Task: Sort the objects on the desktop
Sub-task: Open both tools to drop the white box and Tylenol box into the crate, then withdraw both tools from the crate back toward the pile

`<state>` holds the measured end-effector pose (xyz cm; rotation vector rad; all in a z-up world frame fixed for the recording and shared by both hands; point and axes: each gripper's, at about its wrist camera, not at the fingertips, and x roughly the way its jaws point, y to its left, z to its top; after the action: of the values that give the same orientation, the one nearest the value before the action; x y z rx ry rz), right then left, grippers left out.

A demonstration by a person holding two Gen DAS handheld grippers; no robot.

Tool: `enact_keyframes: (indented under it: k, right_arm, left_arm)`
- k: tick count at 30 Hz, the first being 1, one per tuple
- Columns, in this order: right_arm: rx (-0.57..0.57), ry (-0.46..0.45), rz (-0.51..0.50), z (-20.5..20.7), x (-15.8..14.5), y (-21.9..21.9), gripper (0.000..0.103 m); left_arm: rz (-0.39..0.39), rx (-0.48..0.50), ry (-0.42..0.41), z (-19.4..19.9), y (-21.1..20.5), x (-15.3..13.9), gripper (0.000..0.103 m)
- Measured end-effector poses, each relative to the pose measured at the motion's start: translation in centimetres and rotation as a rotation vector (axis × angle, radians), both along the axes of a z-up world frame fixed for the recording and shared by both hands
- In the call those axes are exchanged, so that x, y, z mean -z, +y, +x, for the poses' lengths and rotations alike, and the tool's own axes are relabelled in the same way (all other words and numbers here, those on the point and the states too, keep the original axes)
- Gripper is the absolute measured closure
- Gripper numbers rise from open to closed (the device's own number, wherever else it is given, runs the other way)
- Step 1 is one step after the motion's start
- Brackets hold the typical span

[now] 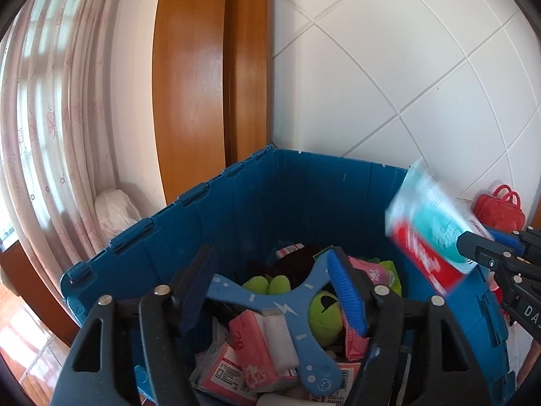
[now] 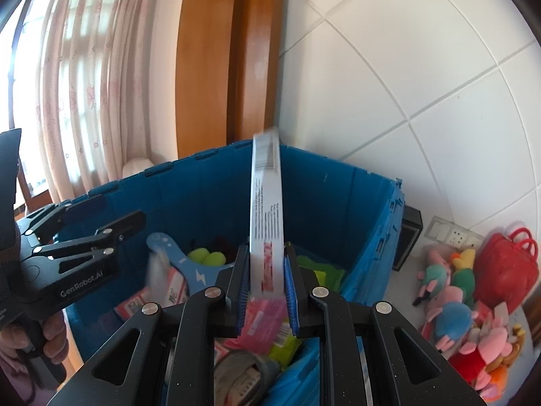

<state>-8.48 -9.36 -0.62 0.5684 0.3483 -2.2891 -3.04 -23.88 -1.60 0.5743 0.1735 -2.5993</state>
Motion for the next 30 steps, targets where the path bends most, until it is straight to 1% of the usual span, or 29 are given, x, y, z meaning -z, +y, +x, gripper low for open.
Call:
enact_keyframes:
  k: [2, 4, 5, 6, 8, 9, 10, 15, 20, 26, 30]
  right_arm:
    - [0.005, 0.001, 0.001, 0.0, 0.1, 0.0, 0.082]
    - [0.012, 0.003, 0.000, -0.1, 0.1, 0.1, 0.070]
    - [0.014, 0.004, -0.005, 0.0, 0.1, 0.3, 0.054]
    - [0.014, 0.006, -0.009, 0.1, 0.0, 0.4, 0.032]
    - [0.015, 0.024, -0.019, 0.4, -0.2, 0.8, 0.009]
    - [0.020, 0.038, -0.024, 0.7, -0.3, 1.0, 0.002]
    - [0.021, 0.052, -0.033, 0.9, -0.4, 1.2, 0.000]
    - [0.039, 0.088, -0.060, 2.0, -1.0, 2.9, 0.000]
    - [0.079, 0.079, -0.086, 2.6, -0.8, 5.9, 0.000]
    - [0.152, 0.055, -0.112, 3.0, -0.2, 11.5, 0.000]
    - [0.215, 0.035, -0.130, 3.0, 0.6, 16.3, 0.000]
  left_arm:
    - [-0.001, -0.003, -0.001, 0.1, -0.1, -0.1, 0.032]
    - [-0.004, -0.005, -0.001, 0.2, 0.2, -0.1, 0.028]
    - [-0.006, -0.008, -0.001, 0.3, 0.4, -0.2, 0.025]
    - [-0.009, -0.012, 0.003, 0.5, 0.5, -0.3, 0.024]
    - [-0.018, -0.018, 0.007, 0.9, 0.7, -0.3, 0.024]
    - [-0.020, -0.020, 0.007, 0.9, 0.4, -0.2, 0.024]
    - [-0.021, -0.022, 0.008, 1.1, 0.4, -0.3, 0.024]
    - [-0.017, -0.020, 0.024, 2.0, 0.9, -0.6, 0.023]
    - [-0.024, -0.003, 0.050, 2.9, 2.6, -1.2, 0.023]
    - [-0.034, 0.062, 0.100, 3.4, 7.1, -2.5, 0.023]
    - [-0.034, 0.127, 0.134, 3.4, 11.3, -3.3, 0.022]
